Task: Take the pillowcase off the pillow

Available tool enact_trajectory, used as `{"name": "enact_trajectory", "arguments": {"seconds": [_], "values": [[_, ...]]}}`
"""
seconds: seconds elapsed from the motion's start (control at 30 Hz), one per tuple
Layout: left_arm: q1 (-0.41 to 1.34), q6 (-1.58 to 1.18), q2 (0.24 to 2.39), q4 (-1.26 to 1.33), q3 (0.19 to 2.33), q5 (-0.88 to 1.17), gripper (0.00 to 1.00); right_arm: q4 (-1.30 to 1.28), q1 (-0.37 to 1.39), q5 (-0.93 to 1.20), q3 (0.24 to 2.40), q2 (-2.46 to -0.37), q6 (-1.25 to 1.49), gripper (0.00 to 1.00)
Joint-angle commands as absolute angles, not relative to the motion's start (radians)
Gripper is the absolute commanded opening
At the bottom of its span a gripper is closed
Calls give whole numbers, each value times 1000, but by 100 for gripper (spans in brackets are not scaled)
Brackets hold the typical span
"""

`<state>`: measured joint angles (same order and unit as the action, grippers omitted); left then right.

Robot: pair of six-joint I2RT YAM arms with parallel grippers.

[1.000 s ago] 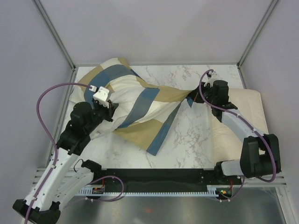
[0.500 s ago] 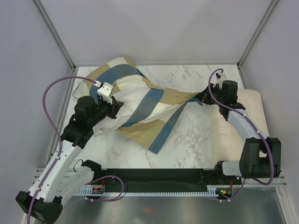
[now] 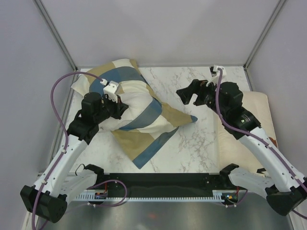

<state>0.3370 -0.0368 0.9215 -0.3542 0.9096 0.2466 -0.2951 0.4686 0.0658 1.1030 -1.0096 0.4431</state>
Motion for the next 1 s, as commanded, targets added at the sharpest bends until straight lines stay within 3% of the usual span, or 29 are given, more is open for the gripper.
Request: {"name": "enact_trajectory", "arguments": {"seconds": [0.0,0.17,0.43,0.53,0.6,0.67,0.97], "values": [[336,-89,914,-282,917,288,2,-299,590,-38,1178,-1097,485,95],[345,-80,916,-284,908,278,2,-272,829,-173,1270,-1331,497,94],[365,-66,878,-290,887,227,2,-319,946,-325,1440,-1633,537,94],[371,-64,861,-291,879,201,2,-388,968,-406,1463,-1681,551,91],[373,-67,858,-295,879,180,2,-423,983,-437,1465,-1696,560,79],[373,-72,854,-298,879,153,2,-454,1005,-449,1447,-1694,571,74],[373,-90,847,-298,877,61,2,-526,1058,-469,1306,-1694,653,77]]}}
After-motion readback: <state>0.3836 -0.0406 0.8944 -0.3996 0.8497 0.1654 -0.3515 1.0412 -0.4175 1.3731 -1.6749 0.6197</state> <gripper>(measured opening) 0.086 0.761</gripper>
